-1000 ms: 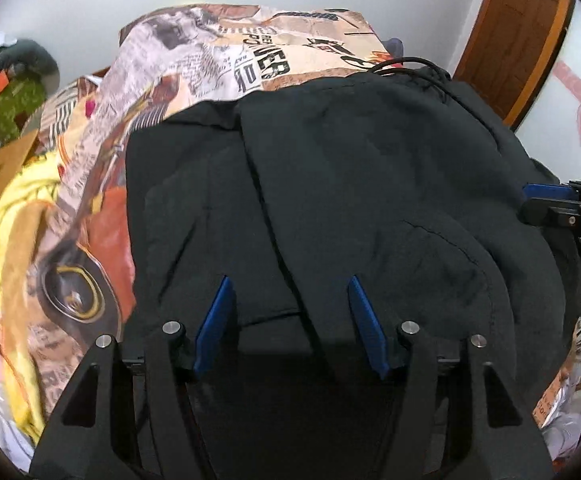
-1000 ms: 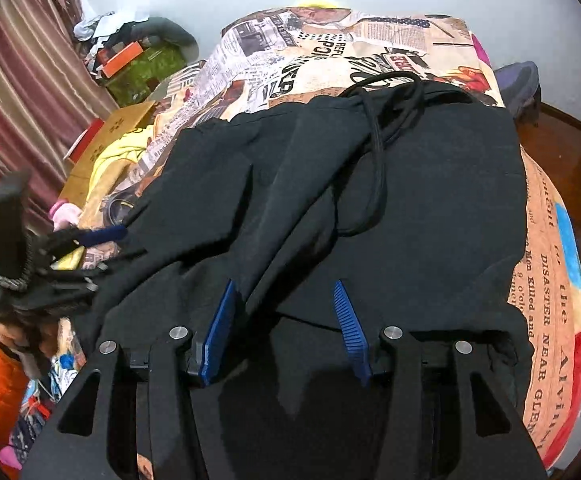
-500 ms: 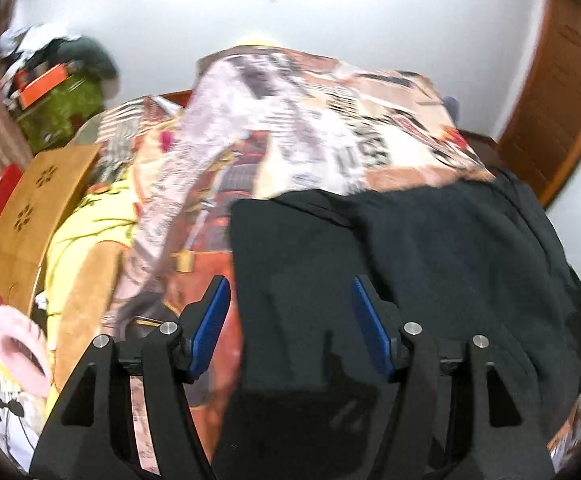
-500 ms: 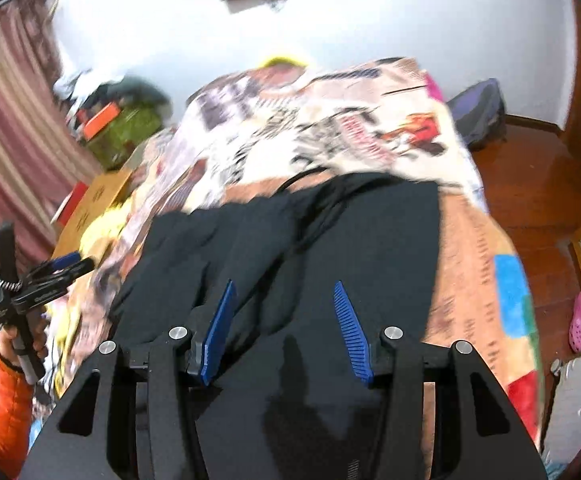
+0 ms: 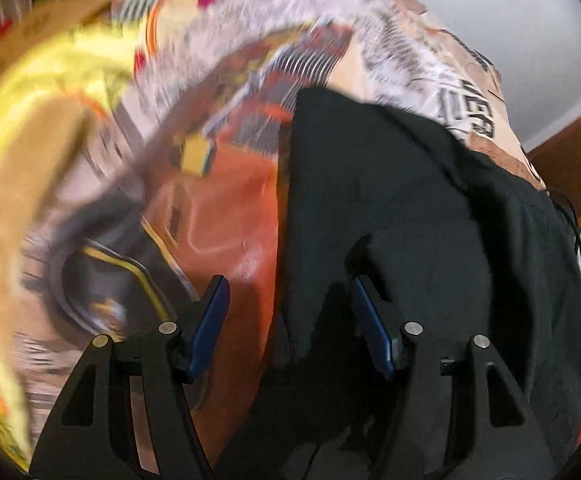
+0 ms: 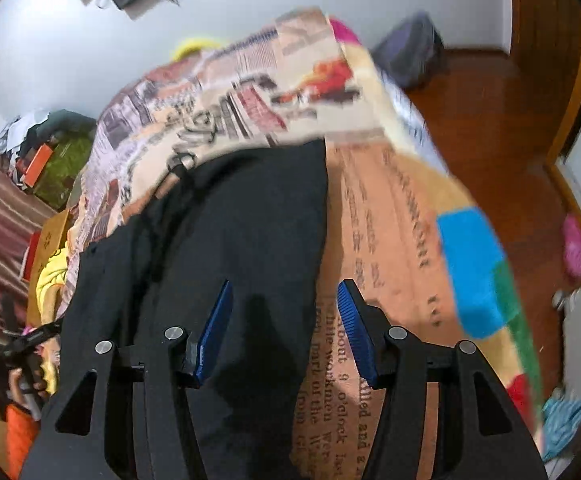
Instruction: Fold large clothes
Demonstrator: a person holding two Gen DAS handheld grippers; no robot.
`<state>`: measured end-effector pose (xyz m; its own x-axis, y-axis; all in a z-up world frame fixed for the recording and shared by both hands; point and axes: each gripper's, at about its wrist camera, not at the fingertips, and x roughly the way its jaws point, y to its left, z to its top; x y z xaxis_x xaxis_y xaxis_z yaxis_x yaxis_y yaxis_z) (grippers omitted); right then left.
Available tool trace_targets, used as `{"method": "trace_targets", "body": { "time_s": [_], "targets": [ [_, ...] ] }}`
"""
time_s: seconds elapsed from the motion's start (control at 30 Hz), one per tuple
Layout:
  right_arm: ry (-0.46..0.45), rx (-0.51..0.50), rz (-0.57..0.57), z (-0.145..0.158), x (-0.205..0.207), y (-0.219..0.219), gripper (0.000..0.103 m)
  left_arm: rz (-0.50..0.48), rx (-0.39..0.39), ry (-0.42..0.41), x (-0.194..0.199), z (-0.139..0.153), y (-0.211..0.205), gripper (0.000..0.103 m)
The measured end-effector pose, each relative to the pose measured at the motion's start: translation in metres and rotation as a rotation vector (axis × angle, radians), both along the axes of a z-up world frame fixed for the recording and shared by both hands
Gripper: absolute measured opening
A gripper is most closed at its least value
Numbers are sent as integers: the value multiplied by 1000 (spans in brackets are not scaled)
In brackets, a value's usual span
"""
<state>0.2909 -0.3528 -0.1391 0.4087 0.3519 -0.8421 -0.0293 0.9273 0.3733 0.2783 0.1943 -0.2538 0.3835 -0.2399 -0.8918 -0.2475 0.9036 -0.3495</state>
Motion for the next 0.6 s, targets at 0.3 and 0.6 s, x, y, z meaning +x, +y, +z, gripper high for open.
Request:
{"method": "trace_targets", "body": {
  "time_s": [0.3,0.6],
  "targets": [
    [50,206,18,-14,14,-11,54,7,-268,-7,16,-23,3,61],
    [7,217,32,-6,15,7,20,18,-232,-13,27,-16,-1,7]
  ]
}}
